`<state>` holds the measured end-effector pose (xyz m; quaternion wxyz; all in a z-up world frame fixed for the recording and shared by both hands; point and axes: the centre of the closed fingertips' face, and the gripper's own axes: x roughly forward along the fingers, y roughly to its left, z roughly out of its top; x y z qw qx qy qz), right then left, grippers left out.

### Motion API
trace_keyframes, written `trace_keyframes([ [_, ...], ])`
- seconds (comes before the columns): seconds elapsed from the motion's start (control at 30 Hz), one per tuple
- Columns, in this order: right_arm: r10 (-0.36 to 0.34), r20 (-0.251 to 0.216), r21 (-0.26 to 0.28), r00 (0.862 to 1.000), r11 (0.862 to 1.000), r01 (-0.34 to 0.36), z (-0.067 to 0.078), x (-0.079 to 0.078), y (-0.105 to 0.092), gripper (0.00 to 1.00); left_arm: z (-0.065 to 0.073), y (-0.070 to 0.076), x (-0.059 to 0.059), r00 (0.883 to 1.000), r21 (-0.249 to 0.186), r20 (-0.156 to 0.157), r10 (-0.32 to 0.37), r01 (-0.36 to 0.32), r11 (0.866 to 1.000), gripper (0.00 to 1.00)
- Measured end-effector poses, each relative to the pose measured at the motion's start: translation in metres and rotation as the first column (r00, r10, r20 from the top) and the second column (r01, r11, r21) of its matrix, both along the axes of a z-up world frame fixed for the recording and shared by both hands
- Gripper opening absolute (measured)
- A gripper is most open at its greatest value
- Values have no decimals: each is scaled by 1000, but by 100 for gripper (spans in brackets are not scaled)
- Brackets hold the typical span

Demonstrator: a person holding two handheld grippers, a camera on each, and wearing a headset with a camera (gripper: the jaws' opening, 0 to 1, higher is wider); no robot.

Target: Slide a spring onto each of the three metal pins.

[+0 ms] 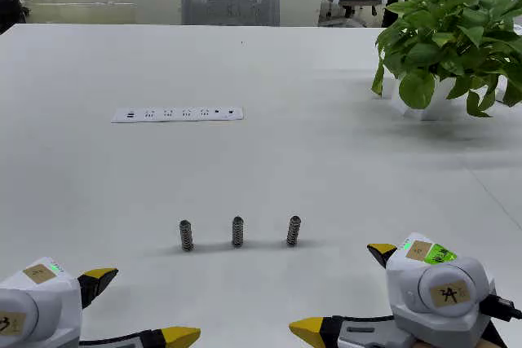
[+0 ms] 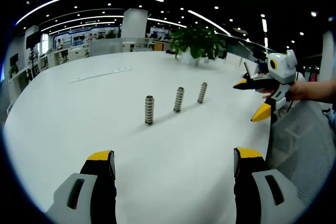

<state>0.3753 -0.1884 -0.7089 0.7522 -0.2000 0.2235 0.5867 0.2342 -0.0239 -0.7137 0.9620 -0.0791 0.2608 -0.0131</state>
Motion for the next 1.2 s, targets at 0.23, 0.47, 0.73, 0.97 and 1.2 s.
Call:
trace_keyframes([
  [0.23,-3,-2,0,1000,1000,3,1,-1,0,99,-1,1,0,1000,-2,3,2,-2,1000,96],
  [0.47,-4,-1,1,1000,1000,4,2,-1,0,99,0,1,0,1000,-2,3,3,-3,1000,96],
  [0.73,-7,1,5,1000,1000,7,3,0,0,99,1,1,0,1000,-1,3,5,-5,1000,95],
  [0.97,-8,1,5,1000,1000,8,4,0,-1,99,2,2,0,1000,-1,6,11,-11,1000,95],
  [1.2,-10,2,8,1000,1000,10,3,2,0,99,1,3,0,1000,-1,6,12,-12,1000,95],
])
